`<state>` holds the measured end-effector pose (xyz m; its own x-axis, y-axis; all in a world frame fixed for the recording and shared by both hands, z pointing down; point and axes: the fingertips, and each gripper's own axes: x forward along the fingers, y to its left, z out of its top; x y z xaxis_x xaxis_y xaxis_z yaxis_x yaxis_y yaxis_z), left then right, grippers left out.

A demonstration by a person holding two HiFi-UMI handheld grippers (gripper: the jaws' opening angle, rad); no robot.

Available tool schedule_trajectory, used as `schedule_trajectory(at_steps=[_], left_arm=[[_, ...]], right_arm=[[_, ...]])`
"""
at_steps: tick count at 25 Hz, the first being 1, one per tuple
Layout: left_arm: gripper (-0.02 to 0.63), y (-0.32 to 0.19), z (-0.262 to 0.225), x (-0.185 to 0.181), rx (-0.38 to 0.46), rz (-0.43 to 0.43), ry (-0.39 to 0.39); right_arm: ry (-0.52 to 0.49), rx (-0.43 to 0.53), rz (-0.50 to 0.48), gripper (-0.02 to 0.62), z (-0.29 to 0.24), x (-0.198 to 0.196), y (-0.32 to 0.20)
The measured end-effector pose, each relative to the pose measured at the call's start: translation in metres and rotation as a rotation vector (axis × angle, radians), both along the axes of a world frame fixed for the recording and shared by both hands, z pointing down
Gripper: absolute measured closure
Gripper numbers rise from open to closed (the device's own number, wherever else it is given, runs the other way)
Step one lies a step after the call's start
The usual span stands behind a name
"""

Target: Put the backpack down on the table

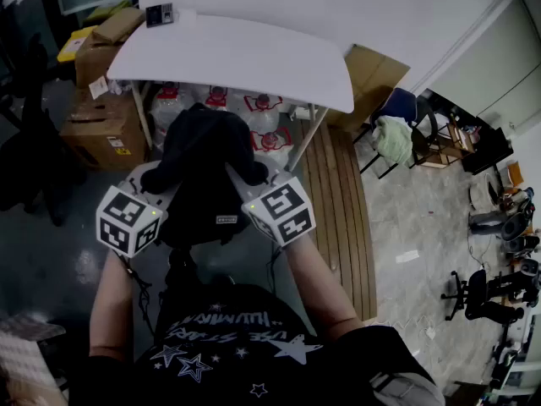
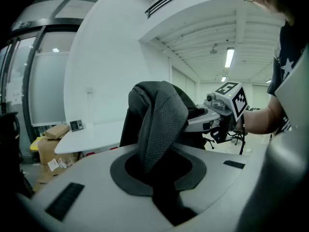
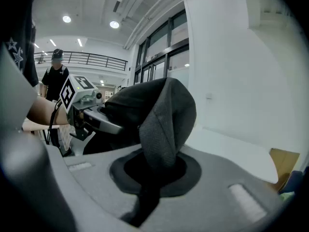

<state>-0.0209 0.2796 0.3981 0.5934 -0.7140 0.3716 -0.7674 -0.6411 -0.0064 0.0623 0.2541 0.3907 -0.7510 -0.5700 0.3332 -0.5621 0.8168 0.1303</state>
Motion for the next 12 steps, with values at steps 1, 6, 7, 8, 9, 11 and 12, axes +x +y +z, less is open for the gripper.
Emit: schedule_trajectory(at_steps=[1, 6, 7, 8, 9, 11, 12], left_arm=[[0.548, 0.002, 0.0, 0.001, 0.001, 0.0, 0.001], [0.549, 0.012, -0.002, 0.006, 0.009, 0.003, 0.004], [0.549, 0.014, -0.003, 0.007, 0.012, 0.003, 0.003], [0.548, 0.017, -0.004, 0.008, 0.013, 0.003, 0.001], [0.549, 0.02, -0.006, 0.01, 0.015, 0.002, 0.0], [0.548, 0.026, -0.009, 0.014, 0.018, -0.002, 0.0], [0.548, 0.029, -0.01, 0.016, 0.02, -0.005, 0.0]], right_arm=[[-0.004, -0.002, -0.001, 0.575, -0.001, 0.001, 0.002], [-0.021, -0.011, 0.001, 0.575, -0.004, 0.005, 0.013], [-0.024, -0.009, 0.002, 0.575, -0.004, 0.006, 0.016], [-0.027, -0.007, 0.001, 0.575, -0.006, 0.008, 0.019], [-0.03, -0.005, -0.001, 0.575, -0.007, 0.01, 0.022], [-0.032, -0.002, -0.008, 0.574, -0.01, 0.014, 0.028], [-0.033, 0.0, -0.012, 0.575, -0.011, 0.016, 0.03]])
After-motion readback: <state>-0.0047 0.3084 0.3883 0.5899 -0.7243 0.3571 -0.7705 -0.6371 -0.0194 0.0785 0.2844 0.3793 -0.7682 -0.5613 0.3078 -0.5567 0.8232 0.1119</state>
